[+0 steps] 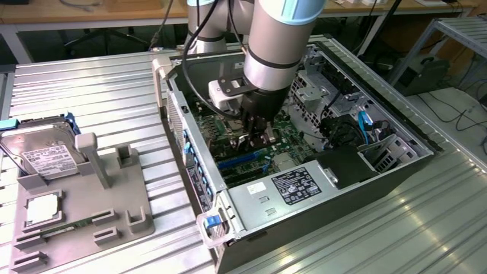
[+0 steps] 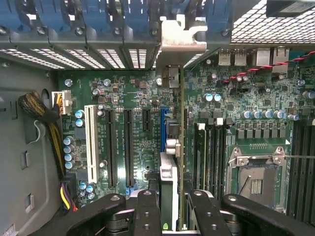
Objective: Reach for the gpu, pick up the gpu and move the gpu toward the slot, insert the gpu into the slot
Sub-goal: 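Insert the gpu into the slot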
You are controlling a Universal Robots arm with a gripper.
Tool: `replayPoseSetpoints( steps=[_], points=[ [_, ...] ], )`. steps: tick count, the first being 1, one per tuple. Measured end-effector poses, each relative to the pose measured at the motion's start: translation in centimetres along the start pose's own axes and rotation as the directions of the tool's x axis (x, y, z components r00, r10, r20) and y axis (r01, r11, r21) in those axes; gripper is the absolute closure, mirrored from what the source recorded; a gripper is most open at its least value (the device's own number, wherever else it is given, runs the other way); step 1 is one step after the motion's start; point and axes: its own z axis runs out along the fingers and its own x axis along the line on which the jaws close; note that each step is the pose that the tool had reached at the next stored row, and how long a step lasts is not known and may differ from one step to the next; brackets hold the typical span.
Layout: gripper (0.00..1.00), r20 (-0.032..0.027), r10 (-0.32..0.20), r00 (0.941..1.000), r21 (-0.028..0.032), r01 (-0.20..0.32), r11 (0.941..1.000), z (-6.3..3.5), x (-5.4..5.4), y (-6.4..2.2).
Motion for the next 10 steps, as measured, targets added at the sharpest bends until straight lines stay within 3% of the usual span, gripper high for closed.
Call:
replayPoseSetpoints(
  steps=[1,3,10],
  points=[
    [0.73,0.0,0.0,1.0,-0.0011,0.0,1.0,0.0,0.0,0.0],
    [0.73,0.0001,0.001,1.0,-0.009,-0.001,1.0,0.01,0.0,0.0],
    [0.73,-0.0001,0.001,1.0,-0.0135,-0.001,0.9999,0.26,0.24,0.01]
  ],
)
